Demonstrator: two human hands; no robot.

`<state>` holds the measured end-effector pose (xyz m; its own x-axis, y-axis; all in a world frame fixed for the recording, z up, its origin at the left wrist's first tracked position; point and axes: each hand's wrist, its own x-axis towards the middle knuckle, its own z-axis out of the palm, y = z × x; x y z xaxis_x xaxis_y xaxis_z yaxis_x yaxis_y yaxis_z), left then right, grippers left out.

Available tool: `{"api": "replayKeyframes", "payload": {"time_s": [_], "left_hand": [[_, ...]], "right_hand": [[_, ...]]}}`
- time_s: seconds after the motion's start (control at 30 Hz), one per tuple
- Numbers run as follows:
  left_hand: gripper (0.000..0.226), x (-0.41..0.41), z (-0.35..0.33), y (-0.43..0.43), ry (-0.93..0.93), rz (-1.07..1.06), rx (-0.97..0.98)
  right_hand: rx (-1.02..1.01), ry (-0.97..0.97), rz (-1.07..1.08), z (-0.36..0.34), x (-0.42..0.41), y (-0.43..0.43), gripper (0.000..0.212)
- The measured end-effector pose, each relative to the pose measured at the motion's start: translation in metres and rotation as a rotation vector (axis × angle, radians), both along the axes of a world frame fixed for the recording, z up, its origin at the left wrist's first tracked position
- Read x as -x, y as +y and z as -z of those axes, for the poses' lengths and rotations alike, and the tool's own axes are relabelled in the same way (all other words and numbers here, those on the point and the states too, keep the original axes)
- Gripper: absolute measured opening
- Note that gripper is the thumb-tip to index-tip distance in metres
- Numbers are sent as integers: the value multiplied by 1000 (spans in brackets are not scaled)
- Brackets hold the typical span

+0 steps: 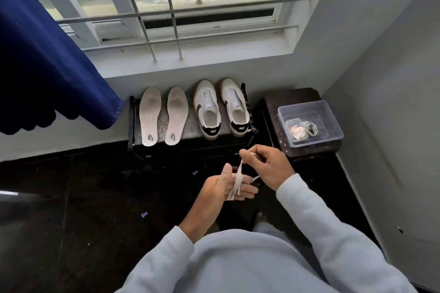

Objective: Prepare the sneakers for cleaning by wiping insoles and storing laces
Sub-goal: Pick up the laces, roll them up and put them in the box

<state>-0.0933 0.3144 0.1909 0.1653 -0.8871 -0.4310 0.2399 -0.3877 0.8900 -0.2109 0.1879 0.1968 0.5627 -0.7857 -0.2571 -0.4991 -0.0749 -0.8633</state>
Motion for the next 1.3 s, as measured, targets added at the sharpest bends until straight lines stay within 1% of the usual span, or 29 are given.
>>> {"api": "replayKeyframes", "payload": {"time_s": [0.07, 0.13, 0.2, 0.23, 0.3, 0.4, 0.5, 0.53, 0.6, 0.67, 0.73, 0.77, 0.87, 0.93, 0.97, 1.0, 1.07, 1.1, 1.13, 1.23, 1.3], "left_hand": [[73, -2, -4, -3, 84, -22, 8], [75, -4, -6, -8, 150, -88, 25], [73, -4, -6, -11, 195, -173, 52], [72, -5, -4, -12, 181, -205, 64], [68, -6, 0, -14, 87, -238, 70], [64, -8, 9, -15, -30, -219, 21], [58, -5, 12, -9, -137, -97, 17], [58, -3, 10, -8, -155, -54, 19], [62, 0, 3, -8, -104, 12, 15], [70, -1, -5, -12, 42, 36, 11], [75, -4, -12, -16, 131, -39, 34], [75, -6, -13, -17, 146, -91, 58], [70, -13, -10, -19, 109, -201, 105], [68, -18, -6, -20, 26, -202, 88], [67, -20, -4, -21, -17, -193, 67], [66, -22, -2, -20, -53, -178, 51], [64, -22, 0, -16, -117, -105, 41], [63, -21, 0, -14, -136, -56, 46], [63, -19, -1, -13, -143, -16, 45], [66, -16, -8, -15, -96, 41, 26], [74, -18, -14, -20, 9, 21, -3]], "right_hand": [[-152, 47, -45, 20, -1, -3, 28], [-281, 51, -97, 41, 0, 11, 11], [-274, 101, -157, 46, 6, 37, 25], [-232, 124, -183, 43, 10, 49, 30], [-153, 137, -204, 31, 15, 64, 32], [-91, 45, -168, 4, 13, 53, 30], [-175, -118, -69, -22, 4, 21, 24], [-189, -139, -44, -26, 1, 11, 24], [-189, -97, -14, -23, -4, -2, 25], [-254, -51, -23, -6, -6, -5, 25], [-398, -55, 14, 14, -9, 7, 27], [-420, -28, 18, 20, -8, 17, 31], [-246, 81, -165, 26, 1, 46, 37], [-158, 93, -280, 16, 5, 54, 35], [-104, 70, -311, 8, 4, 52, 34], [-42, 45, -308, -1, 2, 47, 32], [64, -50, -209, -16, -4, 28, 31], [91, -78, -146, -19, -6, 16, 32], [94, -67, -102, -19, -9, 5, 34], [-52, -6, -79, -2, -16, -13, 37], [-228, -8, -77, 18, -21, -8, 30]]}}
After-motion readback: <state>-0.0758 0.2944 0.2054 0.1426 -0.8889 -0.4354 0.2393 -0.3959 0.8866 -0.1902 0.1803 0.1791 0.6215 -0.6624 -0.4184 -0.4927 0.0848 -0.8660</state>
